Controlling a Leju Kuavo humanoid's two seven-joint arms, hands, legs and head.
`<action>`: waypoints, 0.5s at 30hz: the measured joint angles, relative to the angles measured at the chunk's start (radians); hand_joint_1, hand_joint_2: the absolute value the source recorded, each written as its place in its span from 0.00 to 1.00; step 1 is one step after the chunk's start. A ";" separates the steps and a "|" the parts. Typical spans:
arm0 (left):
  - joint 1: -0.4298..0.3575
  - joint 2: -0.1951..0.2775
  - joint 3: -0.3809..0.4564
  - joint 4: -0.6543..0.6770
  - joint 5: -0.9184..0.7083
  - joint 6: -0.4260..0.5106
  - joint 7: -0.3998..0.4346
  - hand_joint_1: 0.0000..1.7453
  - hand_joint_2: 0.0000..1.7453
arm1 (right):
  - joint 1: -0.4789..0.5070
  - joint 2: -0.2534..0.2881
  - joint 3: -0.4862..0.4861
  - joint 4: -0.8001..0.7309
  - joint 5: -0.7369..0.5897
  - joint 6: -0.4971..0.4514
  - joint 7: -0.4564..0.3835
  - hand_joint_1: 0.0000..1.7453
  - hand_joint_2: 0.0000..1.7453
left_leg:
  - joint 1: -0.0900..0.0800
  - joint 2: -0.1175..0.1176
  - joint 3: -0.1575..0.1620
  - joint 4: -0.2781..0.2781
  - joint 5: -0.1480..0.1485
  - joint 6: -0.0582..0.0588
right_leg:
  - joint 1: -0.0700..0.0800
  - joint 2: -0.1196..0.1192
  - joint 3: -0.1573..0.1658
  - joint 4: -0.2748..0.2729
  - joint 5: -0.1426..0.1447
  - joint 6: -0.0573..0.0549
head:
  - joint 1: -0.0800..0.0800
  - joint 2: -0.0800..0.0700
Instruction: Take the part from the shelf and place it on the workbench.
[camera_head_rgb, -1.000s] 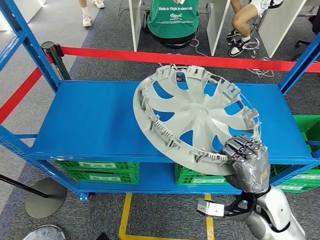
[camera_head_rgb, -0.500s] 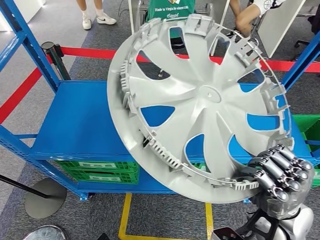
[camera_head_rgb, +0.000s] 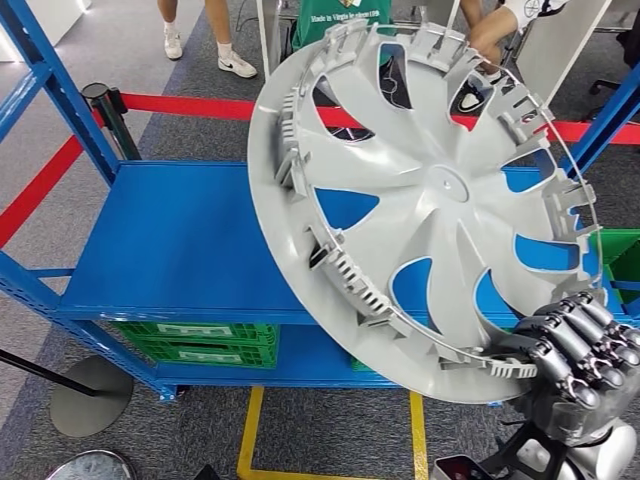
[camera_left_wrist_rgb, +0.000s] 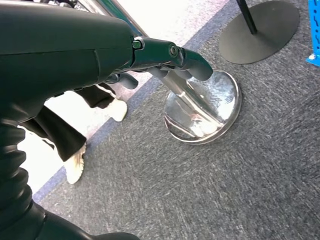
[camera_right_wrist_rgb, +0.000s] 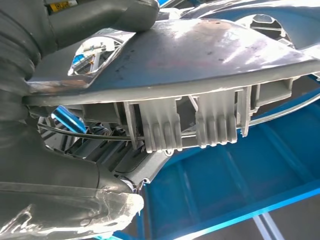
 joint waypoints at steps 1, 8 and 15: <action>0.000 -0.002 -0.001 0.000 0.000 0.004 0.008 0.00 1.00 | 0.001 0.001 -0.001 0.000 -0.002 0.000 0.006 1.00 1.00 | 0.000 0.000 0.000 0.000 0.000 0.000 | 0.000 0.000 0.000 0.000 0.000 0.000 | 0.000 0.000; -0.001 -0.013 -0.002 0.000 0.006 0.012 0.023 0.00 1.00 | 0.003 -0.017 -0.002 0.013 0.025 0.000 0.119 1.00 1.00 | -0.004 0.001 0.003 -0.010 0.008 0.021 | -0.006 0.000 0.002 -0.010 0.007 0.019 | 0.000 0.000; -0.001 -0.005 0.008 0.000 0.009 -0.004 0.007 0.00 1.00 | 0.010 -0.062 0.005 0.036 0.033 0.000 0.165 1.00 1.00 | 0.003 0.008 0.007 -0.031 0.025 0.023 | -0.010 -0.003 -0.102 0.269 -0.136 0.031 | 0.006 0.000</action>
